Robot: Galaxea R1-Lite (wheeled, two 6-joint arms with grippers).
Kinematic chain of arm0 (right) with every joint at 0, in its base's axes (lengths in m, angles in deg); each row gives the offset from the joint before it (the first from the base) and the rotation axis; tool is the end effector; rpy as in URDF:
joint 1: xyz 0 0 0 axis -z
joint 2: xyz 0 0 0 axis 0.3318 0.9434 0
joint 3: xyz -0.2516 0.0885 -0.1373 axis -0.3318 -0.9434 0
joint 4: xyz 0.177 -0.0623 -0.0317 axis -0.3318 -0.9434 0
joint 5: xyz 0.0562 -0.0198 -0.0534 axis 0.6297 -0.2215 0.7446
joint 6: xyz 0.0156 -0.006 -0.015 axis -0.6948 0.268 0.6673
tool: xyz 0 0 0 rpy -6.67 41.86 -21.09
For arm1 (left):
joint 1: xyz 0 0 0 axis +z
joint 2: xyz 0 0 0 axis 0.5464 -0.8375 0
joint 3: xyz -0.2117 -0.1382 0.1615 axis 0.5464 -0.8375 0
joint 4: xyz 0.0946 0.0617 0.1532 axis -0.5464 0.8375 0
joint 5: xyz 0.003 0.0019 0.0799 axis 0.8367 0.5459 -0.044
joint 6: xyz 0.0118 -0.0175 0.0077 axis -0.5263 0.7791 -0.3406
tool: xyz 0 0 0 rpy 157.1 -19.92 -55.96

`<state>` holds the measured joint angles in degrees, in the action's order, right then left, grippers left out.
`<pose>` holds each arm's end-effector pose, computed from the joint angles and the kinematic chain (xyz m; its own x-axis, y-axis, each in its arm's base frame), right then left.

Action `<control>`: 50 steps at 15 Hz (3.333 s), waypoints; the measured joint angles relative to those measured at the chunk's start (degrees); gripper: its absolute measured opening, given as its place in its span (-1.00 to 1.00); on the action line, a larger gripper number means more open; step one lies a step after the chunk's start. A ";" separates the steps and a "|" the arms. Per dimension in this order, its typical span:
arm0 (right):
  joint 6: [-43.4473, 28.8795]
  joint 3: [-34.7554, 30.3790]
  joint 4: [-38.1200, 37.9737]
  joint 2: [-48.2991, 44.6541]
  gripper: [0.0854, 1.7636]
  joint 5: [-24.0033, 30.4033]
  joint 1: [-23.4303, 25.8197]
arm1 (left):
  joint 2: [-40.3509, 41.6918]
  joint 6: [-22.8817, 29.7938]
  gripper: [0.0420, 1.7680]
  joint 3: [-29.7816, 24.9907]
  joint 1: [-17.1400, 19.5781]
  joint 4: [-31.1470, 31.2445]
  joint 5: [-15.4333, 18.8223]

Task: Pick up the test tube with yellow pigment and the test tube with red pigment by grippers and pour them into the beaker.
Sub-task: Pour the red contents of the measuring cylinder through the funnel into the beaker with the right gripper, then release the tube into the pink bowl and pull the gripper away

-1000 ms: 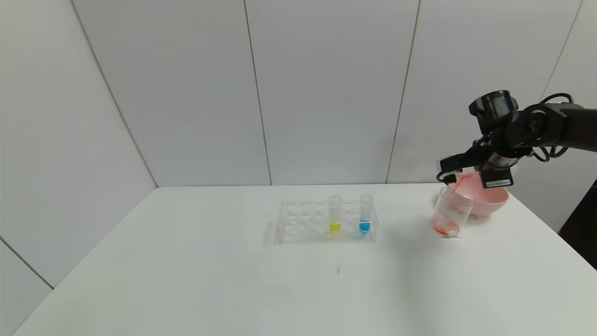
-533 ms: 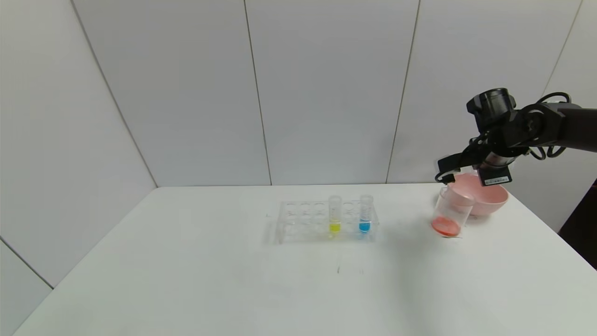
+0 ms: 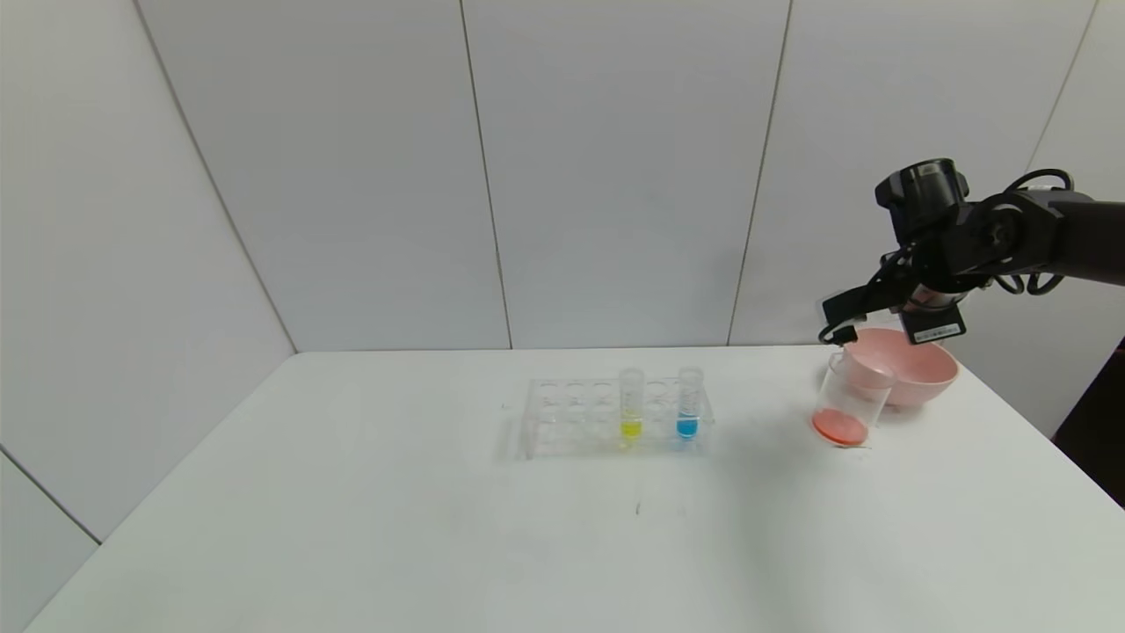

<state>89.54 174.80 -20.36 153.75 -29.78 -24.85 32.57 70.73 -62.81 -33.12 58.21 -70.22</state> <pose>0.4388 0.0303 0.2136 0.6909 -0.4520 -0.5642 -0.6799 -0.1411 -0.7196 -0.0228 0.0000 0.0737 0.9998 0.0027 -0.0171 -0.0030 0.9999 -0.0165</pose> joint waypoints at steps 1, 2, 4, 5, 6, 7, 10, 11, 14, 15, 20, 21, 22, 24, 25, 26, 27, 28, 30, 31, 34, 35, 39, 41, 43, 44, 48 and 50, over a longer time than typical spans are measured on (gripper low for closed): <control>0.02 0.00 0.00 -0.05 -0.51 0.00 -0.04 | 0.00 0.00 0.94 0.00 0.00 0.00 0.02; -0.04 0.00 0.00 -0.09 -0.51 0.02 -0.04 | 0.00 0.00 0.94 0.00 0.00 0.00 0.00; -0.50 0.00 -0.05 -0.13 -0.51 0.05 -0.04 | 0.00 0.00 0.94 0.00 0.00 0.02 0.00; -0.91 0.00 -0.06 -0.16 -0.51 0.09 0.05 | 0.00 0.00 0.94 0.00 0.00 0.00 0.00; -1.07 0.00 0.02 -0.28 -0.51 0.17 0.18 | 0.00 0.00 0.94 0.00 0.00 0.02 0.02; -1.51 -0.05 0.00 -0.60 -0.51 0.68 0.46 | 0.00 0.00 0.94 0.00 0.00 0.02 0.00; -5.40 -1.23 -0.90 -2.43 -0.51 6.08 2.32 | 0.00 0.00 0.94 0.00 0.00 0.00 0.00; -6.99 -1.84 -0.99 -3.11 -0.51 9.72 3.63 | 0.00 -0.02 0.94 0.00 0.00 0.00 0.00; -18.24 -5.95 -0.88 -5.77 -0.51 22.09 8.72 | 0.00 -0.02 0.94 0.00 0.00 0.00 0.00; -24.48 -7.79 -0.60 -6.67 -0.51 26.03 9.83 | 0.00 0.00 0.94 0.00 0.00 0.02 0.00; -52.97 -17.71 1.73 -13.53 -0.51 40.25 13.21 | 0.00 0.00 0.94 0.00 0.00 0.00 0.00; -56.17 -20.57 4.41 -15.10 -0.51 42.14 13.76 | 0.00 0.00 0.94 0.00 0.00 0.00 0.00; -59.23 -24.25 9.41 -16.73 -0.51 43.62 14.37 | 0.00 0.00 0.94 0.00 0.00 0.00 0.00; -64.74 -32.05 23.48 -19.35 -0.51 45.13 15.49 | 0.00 0.00 0.94 0.00 0.00 0.00 0.02; -67.89 -36.05 31.63 -20.46 -0.51 45.53 16.10 | 0.00 0.00 0.94 0.00 0.00 0.00 0.00; -71.52 -39.35 37.97 -21.39 -0.51 45.70 16.60 | 0.00 0.00 0.94 0.00 0.00 0.00 0.02; -75.91 -41.97 42.36 -22.16 -0.51 45.64 16.96 | 0.00 0.00 0.94 0.00 0.00 0.02 0.00; -79.87 -43.85 44.12 -22.74 -0.51 44.85 17.08 | 0.00 0.00 0.94 0.00 0.00 0.02 0.00; -84.58 -45.15 45.45 -22.74 -0.51 41.33 16.76 | 0.00 0.00 0.94 0.00 0.00 0.00 0.02; -87.27 -45.18 46.17 -22.16 -0.51 40.03 16.49 | 0.00 0.00 0.94 0.00 0.00 0.00 0.00; -92.33 -43.33 51.58 -18.36 -0.51 37.75 15.81 | 0.00 0.00 0.94 0.00 0.00 0.00 0.00; -92.83 -42.69 54.41 -16.51 -0.51 37.00 15.64 | 0.00 0.00 0.94 0.00 0.00 0.02 0.00; -94.27 -39.83 60.28 -8.08 -0.51 33.73 15.23 | 0.00 0.00 0.94 0.00 0.00 0.00 0.02; -96.62 -38.06 60.40 -5.16 -0.51 32.95 15.12 | 0.00 0.00 0.94 0.00 0.00 0.00 0.00; -97.79 -37.40 60.76 -3.52 -0.51 32.89 15.07 | 0.00 0.00 0.94 0.00 0.00 0.00 0.02; -98.26 -37.12 60.83 -3.00 -0.51 32.87 15.07 | 0.00 0.00 0.94 0.00 0.00 0.02 0.00; -98.40 -36.41 61.16 -2.28 -0.51 32.94 15.25 | 0.00 0.00 0.94 0.00 0.00 0.02 0.00; -98.39 -36.02 60.56 -2.12 -0.51 33.00 15.60 | 0.00 0.00 0.94 0.00 0.00 0.02 0.00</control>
<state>-8.85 138.77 40.20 151.63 3.22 -9.25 32.57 70.73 -62.81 -33.12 58.23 -70.22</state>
